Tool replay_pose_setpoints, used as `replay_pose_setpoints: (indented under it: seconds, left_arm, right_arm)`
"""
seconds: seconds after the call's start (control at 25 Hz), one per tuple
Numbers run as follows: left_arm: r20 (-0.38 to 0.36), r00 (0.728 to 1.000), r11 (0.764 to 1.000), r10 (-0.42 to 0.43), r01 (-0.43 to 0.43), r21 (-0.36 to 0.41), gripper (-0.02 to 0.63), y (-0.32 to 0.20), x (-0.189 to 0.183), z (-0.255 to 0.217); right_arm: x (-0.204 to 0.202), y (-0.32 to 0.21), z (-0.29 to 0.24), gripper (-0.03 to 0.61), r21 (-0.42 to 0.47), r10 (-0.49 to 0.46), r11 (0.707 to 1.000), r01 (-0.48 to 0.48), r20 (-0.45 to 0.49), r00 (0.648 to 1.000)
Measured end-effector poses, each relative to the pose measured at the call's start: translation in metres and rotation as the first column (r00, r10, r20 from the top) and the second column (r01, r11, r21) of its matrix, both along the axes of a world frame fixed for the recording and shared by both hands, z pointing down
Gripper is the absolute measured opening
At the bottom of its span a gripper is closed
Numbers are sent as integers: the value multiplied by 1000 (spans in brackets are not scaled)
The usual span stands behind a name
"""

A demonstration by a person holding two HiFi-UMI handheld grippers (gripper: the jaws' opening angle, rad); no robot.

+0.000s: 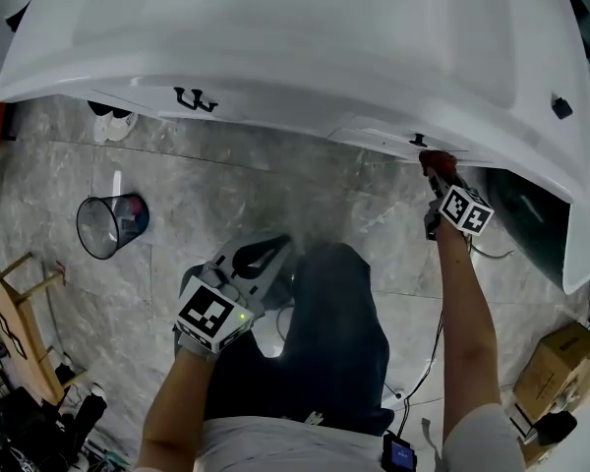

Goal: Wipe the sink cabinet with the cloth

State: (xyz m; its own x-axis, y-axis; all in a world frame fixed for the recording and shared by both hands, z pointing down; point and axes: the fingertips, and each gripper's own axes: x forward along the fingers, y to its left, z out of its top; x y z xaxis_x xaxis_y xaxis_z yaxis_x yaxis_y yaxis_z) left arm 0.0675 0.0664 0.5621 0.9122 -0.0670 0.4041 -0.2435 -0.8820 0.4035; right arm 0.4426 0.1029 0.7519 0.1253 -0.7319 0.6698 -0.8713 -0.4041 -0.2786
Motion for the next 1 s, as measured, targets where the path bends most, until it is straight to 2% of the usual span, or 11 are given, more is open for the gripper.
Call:
replay_pose_setpoints:
  seconds: [0.2,0.44,1.0]
  left_arm:
    - [-17,1000,1000,23,-23,5,11,2,10,-1]
    - [-16,1000,1000,26,-26,9,11,3,11,-1]
    - [-44,999,999,-1,-1,-43,11,23,6,-77]
  right_arm:
    - [31,21,-2,135,11,65,998,-65,-18,998]
    - [31,27,-5,132,-11,78,997,-78,-11,997]
    - [29,26,-121,130,-4,76,997,-77,-81,994]
